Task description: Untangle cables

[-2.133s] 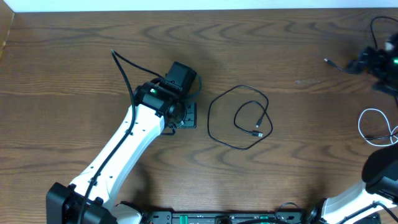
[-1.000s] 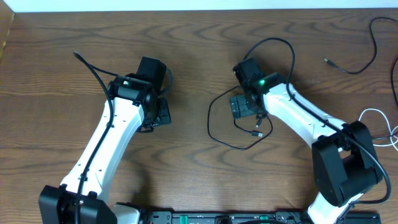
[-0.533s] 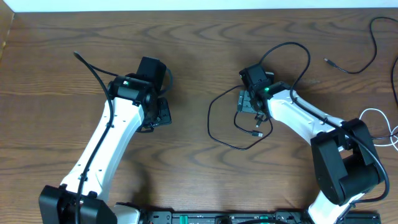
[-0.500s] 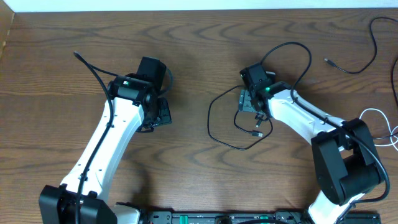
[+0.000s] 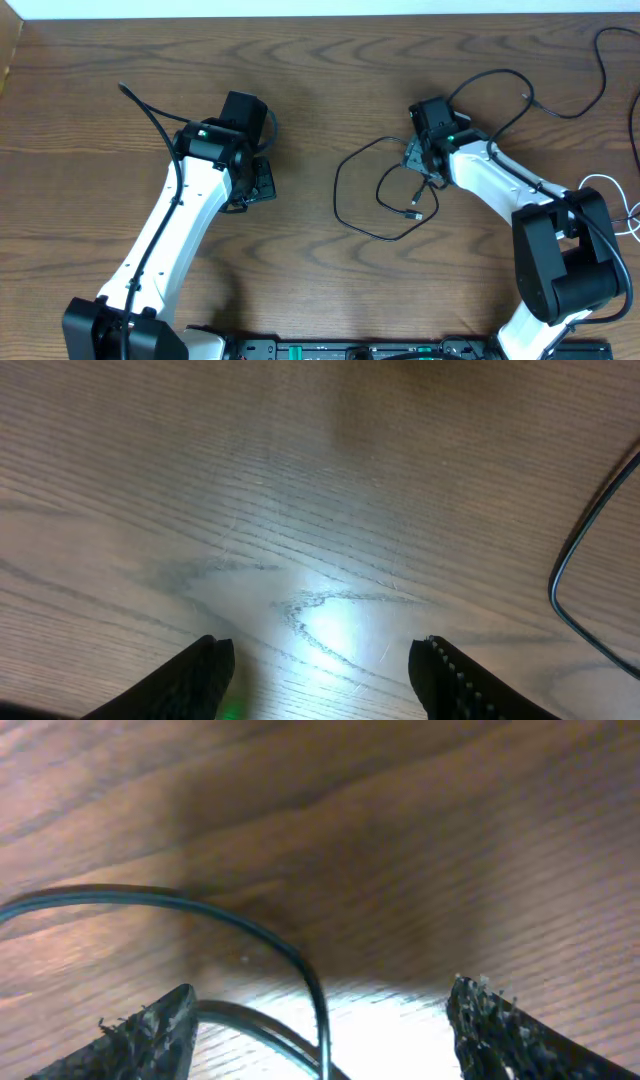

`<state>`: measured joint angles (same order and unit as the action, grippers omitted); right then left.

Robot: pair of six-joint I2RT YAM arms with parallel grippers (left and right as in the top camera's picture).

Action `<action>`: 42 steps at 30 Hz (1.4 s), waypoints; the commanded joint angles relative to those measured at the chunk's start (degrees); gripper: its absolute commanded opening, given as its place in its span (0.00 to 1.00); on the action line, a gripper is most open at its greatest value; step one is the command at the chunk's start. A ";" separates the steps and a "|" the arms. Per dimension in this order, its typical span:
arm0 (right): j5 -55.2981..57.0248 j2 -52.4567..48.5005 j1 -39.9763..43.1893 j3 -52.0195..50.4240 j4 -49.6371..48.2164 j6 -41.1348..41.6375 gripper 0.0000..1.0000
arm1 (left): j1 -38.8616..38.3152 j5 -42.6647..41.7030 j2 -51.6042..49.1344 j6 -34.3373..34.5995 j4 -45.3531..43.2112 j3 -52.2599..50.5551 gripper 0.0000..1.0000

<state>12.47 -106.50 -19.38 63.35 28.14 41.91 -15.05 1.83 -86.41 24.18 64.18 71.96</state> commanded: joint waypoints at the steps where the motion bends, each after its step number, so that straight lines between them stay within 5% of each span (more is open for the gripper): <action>1: 0.02 -0.02 0.28 -1.68 -1.40 0.92 0.73 | 0.24 0.11 0.13 0.55 0.28 0.26 0.62; 16: -1.75 -0.02 0.15 -4.52 -4.52 0.92 0.47 | 0.24 0.11 0.13 0.55 0.28 0.26 0.62; 20: -5.84 -0.02 0.15 -4.68 -3.67 0.94 0.22 | 0.24 0.11 0.13 0.55 0.28 0.26 0.62; 29: -9.01 0.24 0.22 -4.52 -2.62 -1.20 0.01 | 0.24 0.11 0.13 0.55 0.28 0.26 0.62; 42: -5.53 24.57 13.16 9.68 8.98 -18.29 0.01 | 0.24 0.11 0.13 0.55 0.28 0.26 0.62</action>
<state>3.77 -87.88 -10.81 68.10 35.31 29.30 -15.05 1.83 -86.41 24.18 64.18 71.96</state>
